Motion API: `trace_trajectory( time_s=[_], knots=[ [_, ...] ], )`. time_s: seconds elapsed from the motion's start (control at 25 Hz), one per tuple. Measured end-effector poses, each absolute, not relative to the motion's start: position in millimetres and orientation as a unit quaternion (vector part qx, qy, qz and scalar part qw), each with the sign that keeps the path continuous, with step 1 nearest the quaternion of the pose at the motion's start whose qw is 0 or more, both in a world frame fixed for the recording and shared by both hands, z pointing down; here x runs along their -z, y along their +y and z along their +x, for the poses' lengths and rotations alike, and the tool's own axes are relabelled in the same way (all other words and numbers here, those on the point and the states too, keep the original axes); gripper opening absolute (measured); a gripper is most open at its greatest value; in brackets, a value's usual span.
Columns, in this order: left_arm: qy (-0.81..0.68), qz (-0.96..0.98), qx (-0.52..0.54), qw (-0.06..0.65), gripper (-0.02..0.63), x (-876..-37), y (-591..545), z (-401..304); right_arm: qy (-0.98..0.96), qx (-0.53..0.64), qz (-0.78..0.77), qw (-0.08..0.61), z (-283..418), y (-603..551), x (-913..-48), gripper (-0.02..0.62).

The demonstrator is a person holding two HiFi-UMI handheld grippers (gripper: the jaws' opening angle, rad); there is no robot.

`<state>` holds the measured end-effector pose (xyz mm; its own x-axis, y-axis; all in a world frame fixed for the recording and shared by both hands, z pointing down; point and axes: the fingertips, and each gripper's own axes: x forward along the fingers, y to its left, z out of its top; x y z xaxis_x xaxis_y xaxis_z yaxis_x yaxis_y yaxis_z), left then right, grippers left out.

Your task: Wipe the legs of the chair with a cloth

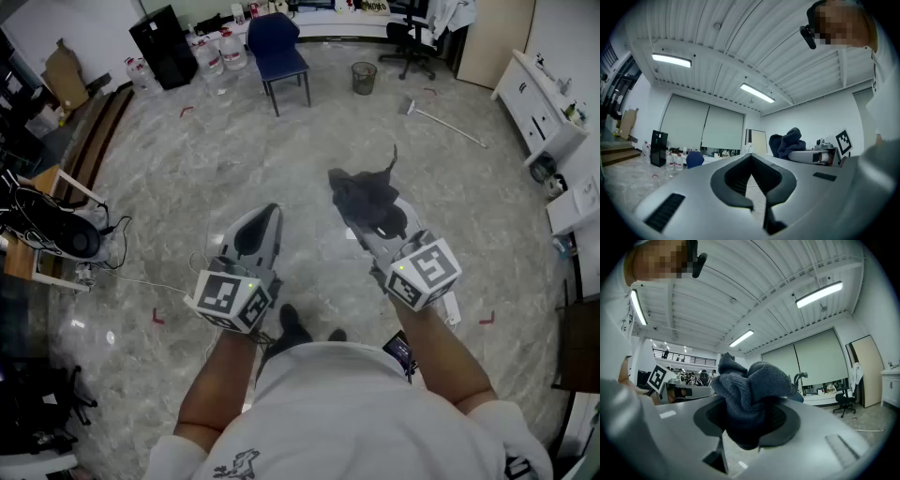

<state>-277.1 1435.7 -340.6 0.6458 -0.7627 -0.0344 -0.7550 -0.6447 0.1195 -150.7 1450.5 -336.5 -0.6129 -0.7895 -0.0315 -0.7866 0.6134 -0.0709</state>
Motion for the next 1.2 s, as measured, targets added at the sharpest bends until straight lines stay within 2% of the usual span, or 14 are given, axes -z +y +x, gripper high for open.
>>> trace_trajectory(
  time_s=[0.64, 1.2],
  knots=[
    [-0.409, 0.91, 0.036, 0.058, 0.006, 315.6, 1406.7, -285.2, 0.897, 0.03, -0.44, 0.031, -161.6, 1425.7, 318.5, 0.147],
    [-0.38, 0.922, 0.047, 0.059, 0.006, 340.9, 1247.3, -394.6, 0.876, 0.029, -0.478, 0.054, -262.3, 1270.0, 348.1, 0.149]
  ],
)
